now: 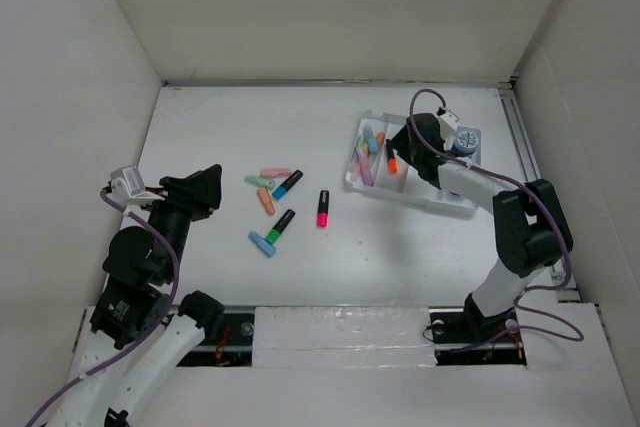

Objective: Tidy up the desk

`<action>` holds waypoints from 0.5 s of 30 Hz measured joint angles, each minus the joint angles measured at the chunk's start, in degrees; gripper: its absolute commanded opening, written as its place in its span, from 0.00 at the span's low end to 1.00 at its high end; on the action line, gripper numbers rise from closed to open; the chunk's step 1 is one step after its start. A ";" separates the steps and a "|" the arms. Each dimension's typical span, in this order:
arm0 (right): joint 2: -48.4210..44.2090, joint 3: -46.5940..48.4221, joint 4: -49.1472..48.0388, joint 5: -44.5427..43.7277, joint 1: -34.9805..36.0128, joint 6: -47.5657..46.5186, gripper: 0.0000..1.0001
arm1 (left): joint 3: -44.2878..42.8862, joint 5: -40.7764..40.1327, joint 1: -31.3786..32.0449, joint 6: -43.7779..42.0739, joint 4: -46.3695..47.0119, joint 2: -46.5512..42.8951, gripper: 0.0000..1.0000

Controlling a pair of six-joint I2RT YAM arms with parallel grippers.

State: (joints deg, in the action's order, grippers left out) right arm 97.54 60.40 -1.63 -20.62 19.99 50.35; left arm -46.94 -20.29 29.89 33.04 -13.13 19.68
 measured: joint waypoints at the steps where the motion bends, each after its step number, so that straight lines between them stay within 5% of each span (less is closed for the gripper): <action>1: -0.81 -0.02 0.22 0.04 0.22 -0.13 0.58 | 0.00 0.07 0.00 0.00 0.02 0.00 0.46; 4: -4.37 -0.57 -0.04 0.11 2.16 -1.09 0.16 | 0.00 0.17 0.00 0.00 0.02 0.00 0.46; 6: -6.75 -1.36 -1.11 0.42 5.62 -1.31 0.06 | 0.00 0.17 0.00 0.00 0.02 0.02 0.46; 8: -7.98 -2.10 -2.51 0.26 10.62 -1.86 0.05 | 0.00 0.20 0.00 0.00 0.02 0.02 0.46; 11: -6.99 -2.40 -2.99 -1.14 19.82 -2.54 0.24 | 0.00 0.24 0.00 0.00 0.02 0.02 0.46; 12: -6.08 -2.43 -2.91 -1.73 22.86 -2.56 0.45 | 0.00 0.31 0.00 0.00 0.02 0.02 0.46; 15: -2.97 -2.34 -0.20 -4.68 29.16 -2.27 0.67 | 0.00 0.37 0.00 0.00 0.02 0.04 0.46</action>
State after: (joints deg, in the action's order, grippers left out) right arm 94.56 58.06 -1.83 -25.30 49.15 48.07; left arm -46.94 -19.92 29.89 33.04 -13.10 19.73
